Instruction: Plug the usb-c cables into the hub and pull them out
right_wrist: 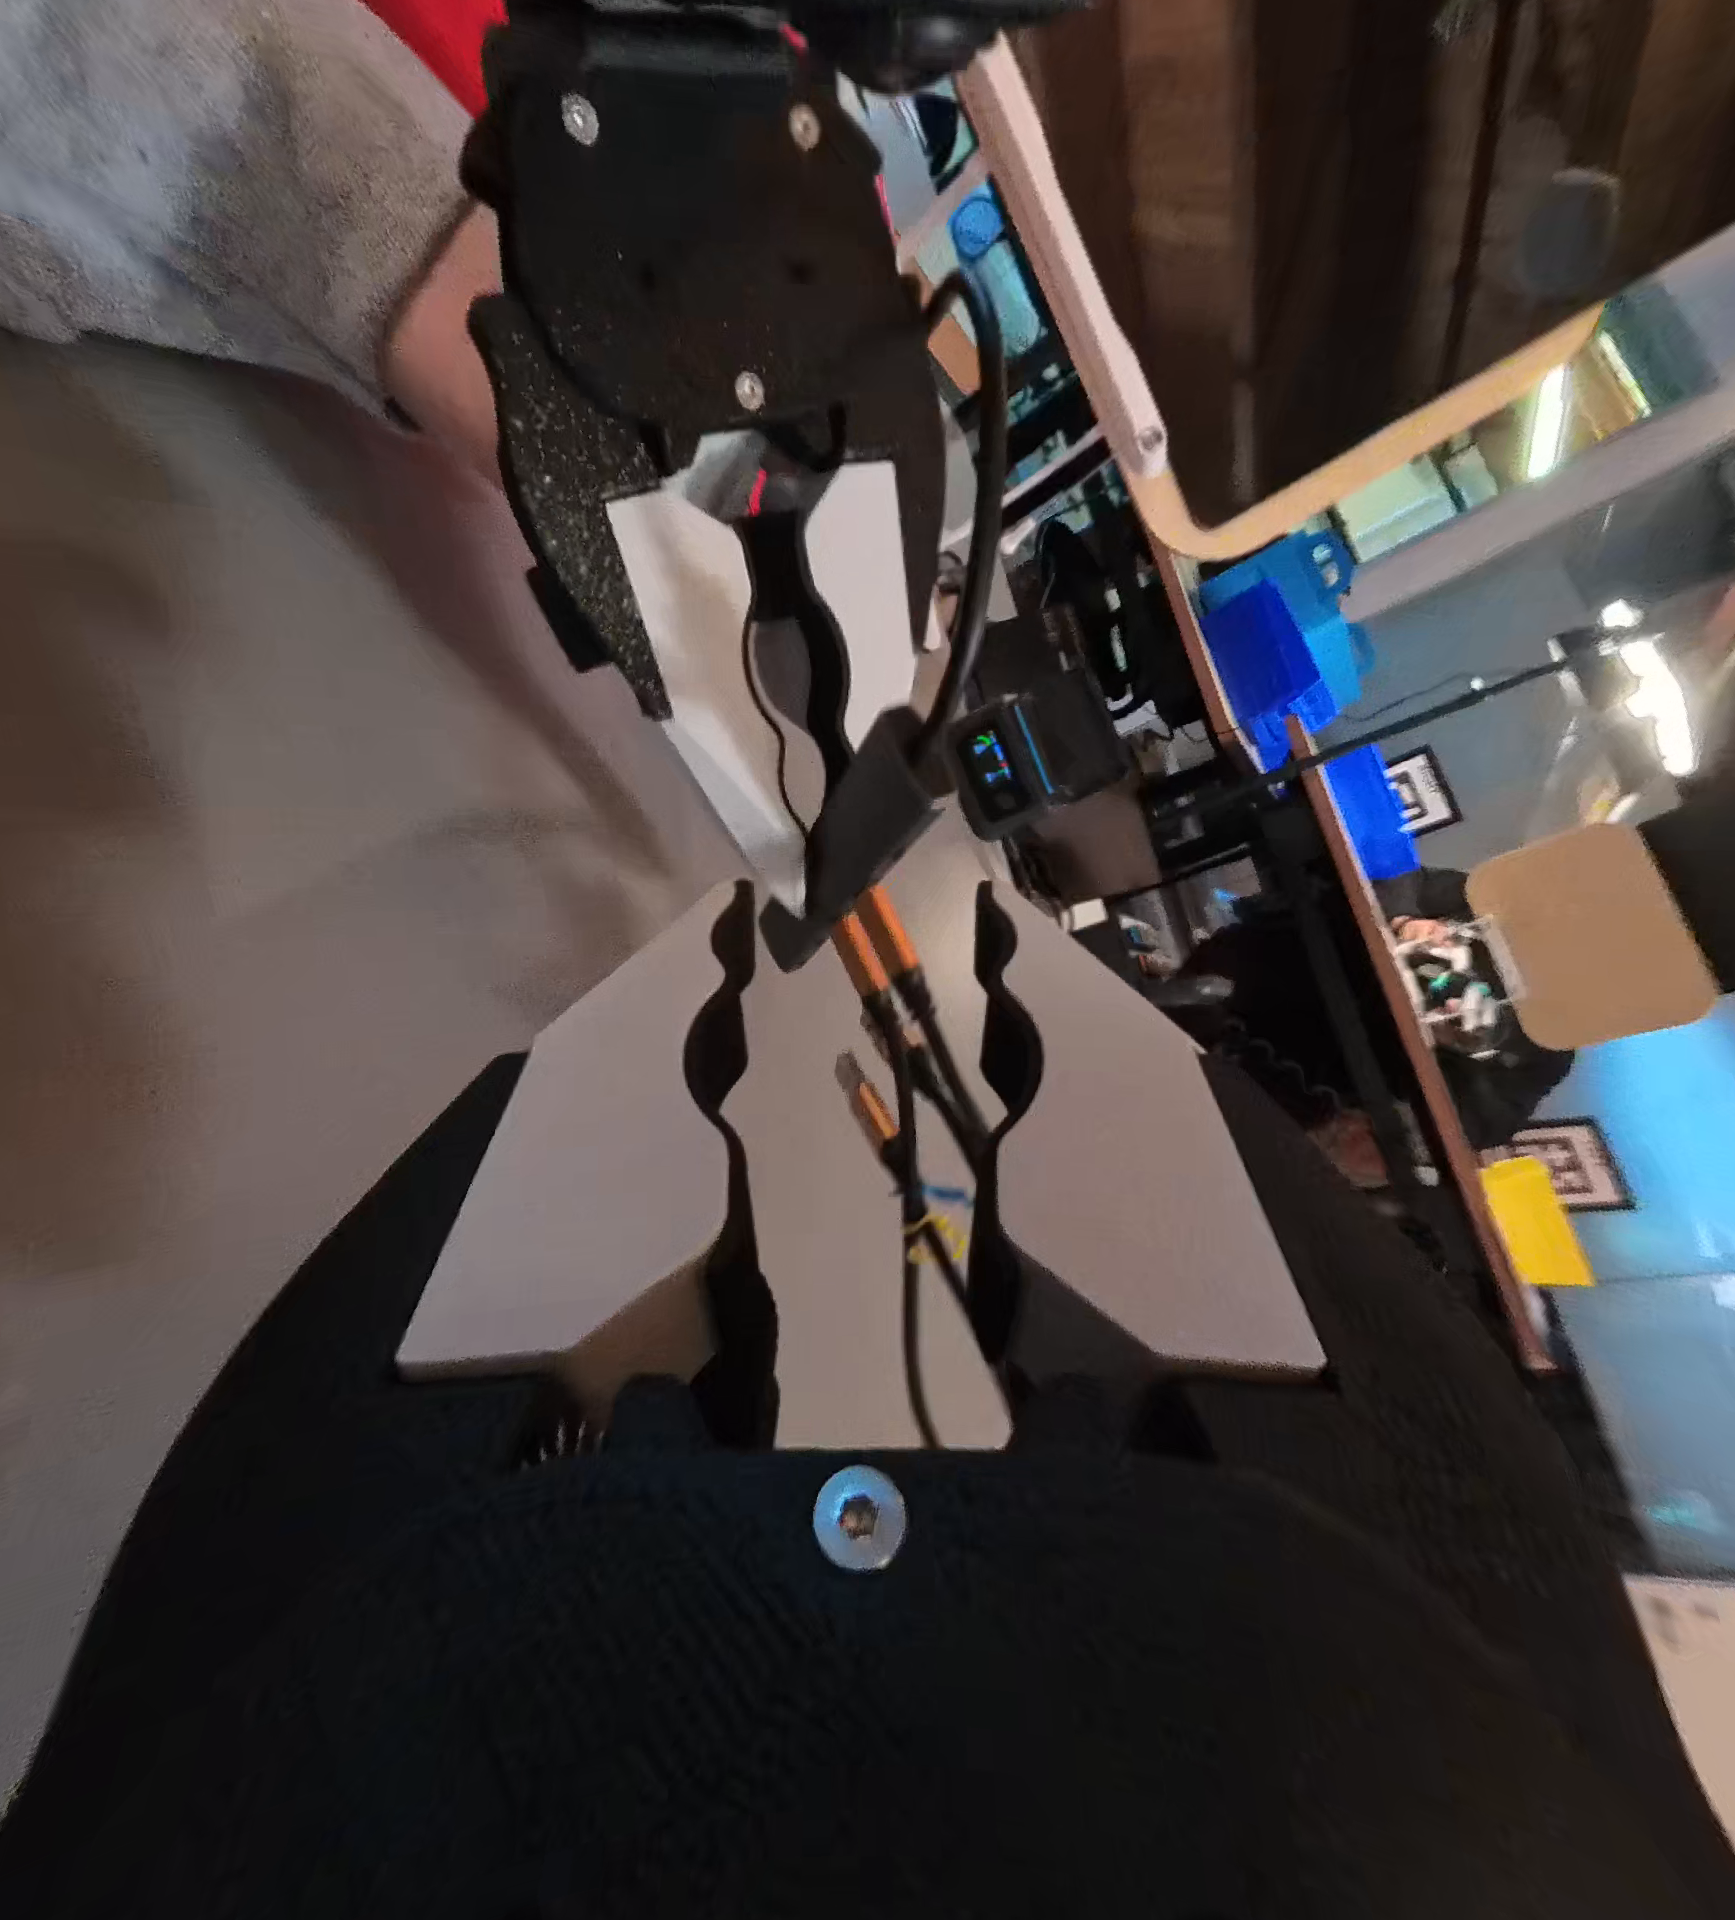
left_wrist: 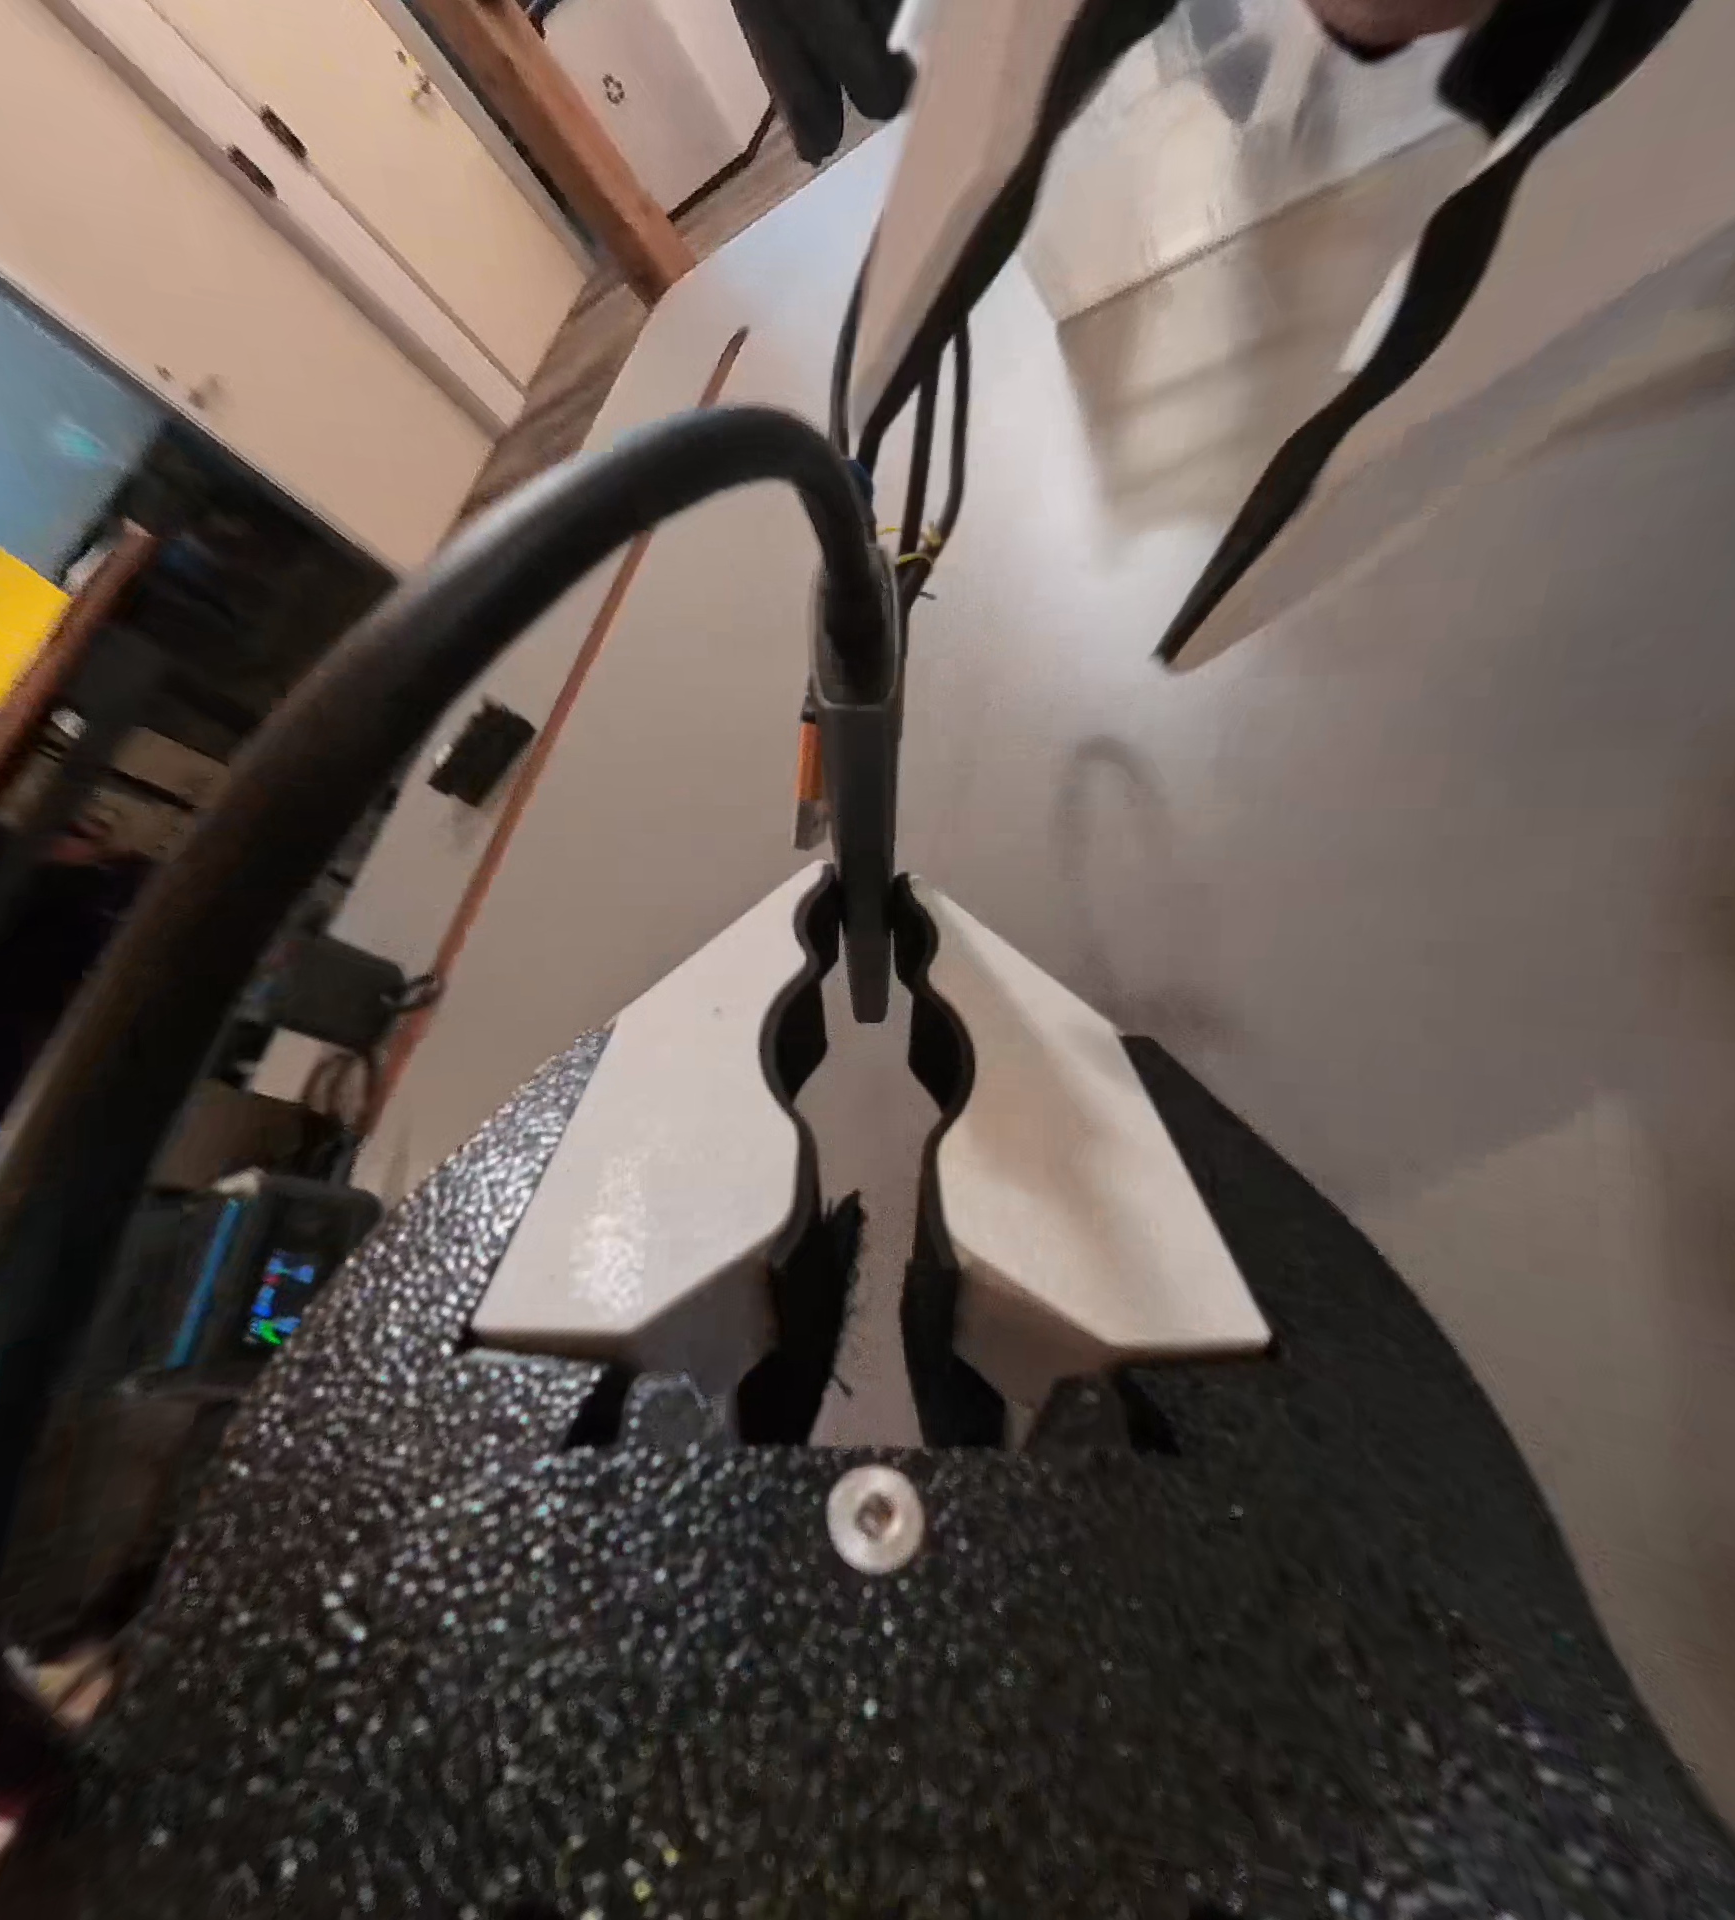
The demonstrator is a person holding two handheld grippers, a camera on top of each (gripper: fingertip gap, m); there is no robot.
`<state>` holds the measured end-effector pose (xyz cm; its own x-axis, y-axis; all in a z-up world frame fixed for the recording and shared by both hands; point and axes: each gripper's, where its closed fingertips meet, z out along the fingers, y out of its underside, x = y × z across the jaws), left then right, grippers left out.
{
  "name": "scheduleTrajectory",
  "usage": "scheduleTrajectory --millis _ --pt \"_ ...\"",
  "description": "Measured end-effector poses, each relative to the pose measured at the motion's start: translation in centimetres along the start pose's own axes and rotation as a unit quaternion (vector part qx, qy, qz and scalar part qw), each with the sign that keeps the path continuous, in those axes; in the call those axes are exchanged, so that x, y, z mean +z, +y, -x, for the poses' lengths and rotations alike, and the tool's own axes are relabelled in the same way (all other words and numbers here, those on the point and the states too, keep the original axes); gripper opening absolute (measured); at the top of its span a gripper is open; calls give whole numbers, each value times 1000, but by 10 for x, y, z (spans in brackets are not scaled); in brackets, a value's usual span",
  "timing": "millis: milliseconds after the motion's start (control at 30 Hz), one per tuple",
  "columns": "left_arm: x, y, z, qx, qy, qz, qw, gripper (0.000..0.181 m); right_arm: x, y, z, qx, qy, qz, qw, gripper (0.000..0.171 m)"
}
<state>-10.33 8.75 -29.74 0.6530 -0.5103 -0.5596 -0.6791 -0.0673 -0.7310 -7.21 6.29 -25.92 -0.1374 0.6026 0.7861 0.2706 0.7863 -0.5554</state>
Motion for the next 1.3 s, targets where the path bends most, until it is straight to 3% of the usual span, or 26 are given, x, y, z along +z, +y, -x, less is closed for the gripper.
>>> scheduleTrajectory --millis 167,267,333,467,567,733,867,967,1167,1300 --pt "5 -8 -18 74 9 7 997 8 10 1 11 -54 6 22 998 32" --pt "8 -4 -21 97 5 21 995 8 12 4 14 -45 -7 26 999 15" --pt "11 -5 -21 77 4 17 997 9 12 5 16 -30 -19 21 999 11" --pt "9 -15 -20 -50 47 -34 997 39 7 3 1 -20 9 12 1000 8" --pt "2 -18 -5 -69 10 -76 995 43 -18 -4 -42 10 86 8 996 8" --pt "-2 -11 11 -83 -35 -88 992 43 -104 -15 -119 74 180 17 981 8" --pt "-1 -3 22 -166 -33 -83 982 40 -179 66 -167 54 203 242 947 8" --pt "-5 -3 29 -206 -32 -103 972 39 -211 134 -180 55 148 339 927 8" --pt "-9 -4 34 -213 -41 -110 970 37 -211 223 -131 94 -91 431 893 8" --pt "-8 -4 33 -206 -40 -107 972 36 -200 264 -91 156 -182 460 855 8"
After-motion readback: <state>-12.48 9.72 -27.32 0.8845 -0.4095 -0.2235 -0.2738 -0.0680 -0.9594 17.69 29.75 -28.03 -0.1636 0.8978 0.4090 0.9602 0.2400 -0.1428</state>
